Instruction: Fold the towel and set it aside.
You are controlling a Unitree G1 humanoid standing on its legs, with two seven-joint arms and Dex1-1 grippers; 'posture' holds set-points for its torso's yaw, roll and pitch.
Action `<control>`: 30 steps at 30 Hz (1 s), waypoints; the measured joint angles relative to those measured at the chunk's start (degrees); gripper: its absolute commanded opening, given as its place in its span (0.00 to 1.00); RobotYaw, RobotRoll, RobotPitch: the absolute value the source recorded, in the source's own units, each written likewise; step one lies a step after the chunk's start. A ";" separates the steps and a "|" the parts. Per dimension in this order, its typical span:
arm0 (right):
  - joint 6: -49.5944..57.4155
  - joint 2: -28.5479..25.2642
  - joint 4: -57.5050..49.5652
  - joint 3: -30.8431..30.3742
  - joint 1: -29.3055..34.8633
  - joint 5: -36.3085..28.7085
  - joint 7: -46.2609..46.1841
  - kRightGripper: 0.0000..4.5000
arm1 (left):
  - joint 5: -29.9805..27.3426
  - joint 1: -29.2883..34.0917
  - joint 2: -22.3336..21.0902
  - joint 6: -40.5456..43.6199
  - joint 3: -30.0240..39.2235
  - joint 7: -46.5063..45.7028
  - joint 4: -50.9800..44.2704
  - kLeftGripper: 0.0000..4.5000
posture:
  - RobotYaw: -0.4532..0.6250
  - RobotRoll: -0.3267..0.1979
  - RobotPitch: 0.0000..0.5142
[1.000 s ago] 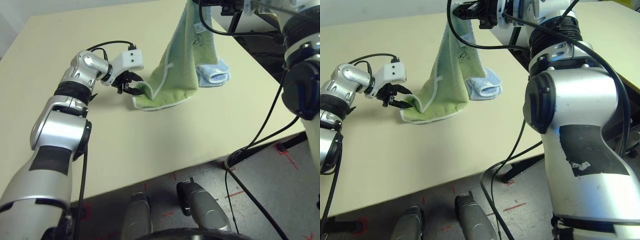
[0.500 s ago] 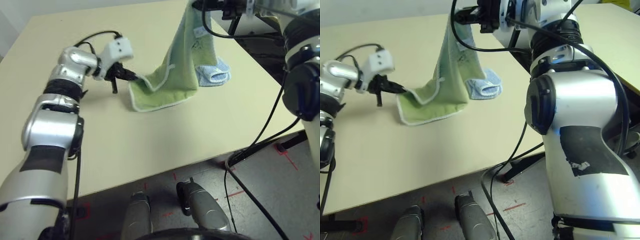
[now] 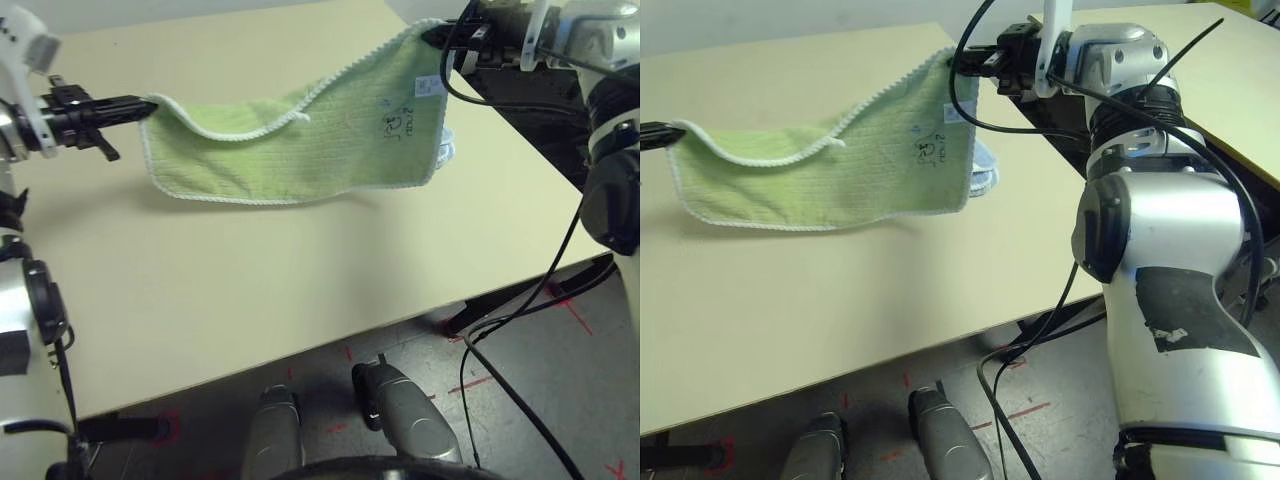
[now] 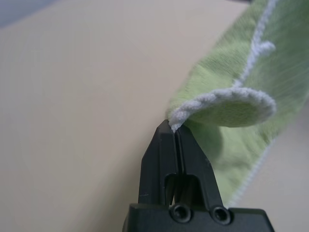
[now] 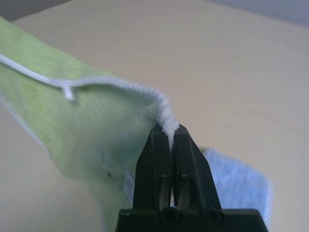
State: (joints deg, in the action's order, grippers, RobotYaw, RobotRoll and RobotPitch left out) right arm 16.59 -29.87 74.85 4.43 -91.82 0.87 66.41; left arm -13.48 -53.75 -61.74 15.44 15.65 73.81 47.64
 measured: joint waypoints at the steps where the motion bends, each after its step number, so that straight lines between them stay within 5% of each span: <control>1: 0.89 -0.05 0.01 0.39 0.30 -0.30 0.04 0.00 | -1.89 2.62 -0.53 2.59 2.11 -0.45 -2.68 0.00 | 0.32 0.62 0.26; 9: 8.65 -0.04 0.04 0.73 0.82 -0.98 8.21 0.00 | -13.21 27.65 -1.12 19.67 14.30 -3.23 -24.53 0.00 | 0.33 0.62 0.27; 15: 15.10 -0.06 0.03 -1.11 0.43 -0.86 17.98 0.00 | -19.49 44.42 1.88 30.04 14.76 -3.30 -41.09 0.00 | 0.33 0.62 0.27; 21: 14.60 1.01 -0.20 -1.71 -1.70 -0.30 16.55 0.00 | -29.35 48.12 3.46 42.67 15.17 -5.69 -51.60 0.00 | 0.33 0.62 0.27; 30: 8.74 8.39 -0.16 -0.76 -1.01 -0.81 3.81 0.00 | -28.03 51.18 4.63 40.40 14.01 -11.61 -52.63 0.00 | 0.34 0.62 0.28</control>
State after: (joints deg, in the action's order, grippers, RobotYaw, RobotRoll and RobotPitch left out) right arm 25.32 -21.48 74.69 3.68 -92.82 0.06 70.23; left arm -41.51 -2.58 -57.11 55.84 29.66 62.19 -5.00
